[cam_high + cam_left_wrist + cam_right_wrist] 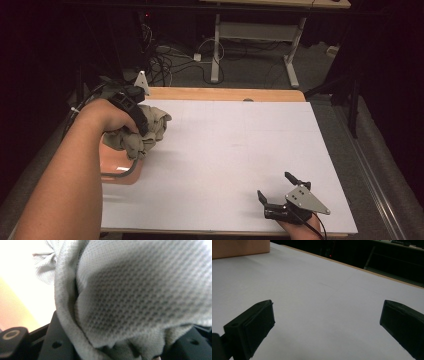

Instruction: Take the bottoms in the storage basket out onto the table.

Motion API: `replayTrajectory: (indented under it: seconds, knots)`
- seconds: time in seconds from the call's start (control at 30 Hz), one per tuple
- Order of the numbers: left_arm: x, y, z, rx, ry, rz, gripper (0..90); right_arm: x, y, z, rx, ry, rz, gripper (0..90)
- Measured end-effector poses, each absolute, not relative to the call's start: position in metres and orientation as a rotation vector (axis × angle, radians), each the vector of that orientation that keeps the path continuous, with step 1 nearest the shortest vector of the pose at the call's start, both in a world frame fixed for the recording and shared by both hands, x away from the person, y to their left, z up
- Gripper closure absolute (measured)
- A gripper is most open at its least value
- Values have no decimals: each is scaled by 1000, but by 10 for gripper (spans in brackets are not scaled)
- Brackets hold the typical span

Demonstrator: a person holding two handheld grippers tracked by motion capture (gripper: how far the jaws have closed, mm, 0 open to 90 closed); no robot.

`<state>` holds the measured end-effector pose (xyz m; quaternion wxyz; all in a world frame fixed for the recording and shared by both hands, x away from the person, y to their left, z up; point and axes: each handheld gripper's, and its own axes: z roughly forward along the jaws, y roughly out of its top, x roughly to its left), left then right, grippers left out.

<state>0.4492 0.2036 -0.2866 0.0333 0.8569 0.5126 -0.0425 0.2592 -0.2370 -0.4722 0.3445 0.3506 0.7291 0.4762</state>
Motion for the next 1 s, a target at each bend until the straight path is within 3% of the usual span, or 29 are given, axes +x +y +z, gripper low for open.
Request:
replayTrajectory:
  seconds: [1.0]
  knots:
    - [458, 122, -291, 2686, 1347, -122, 513, 259, -237, -472, 905, 1893, 1239, 4]
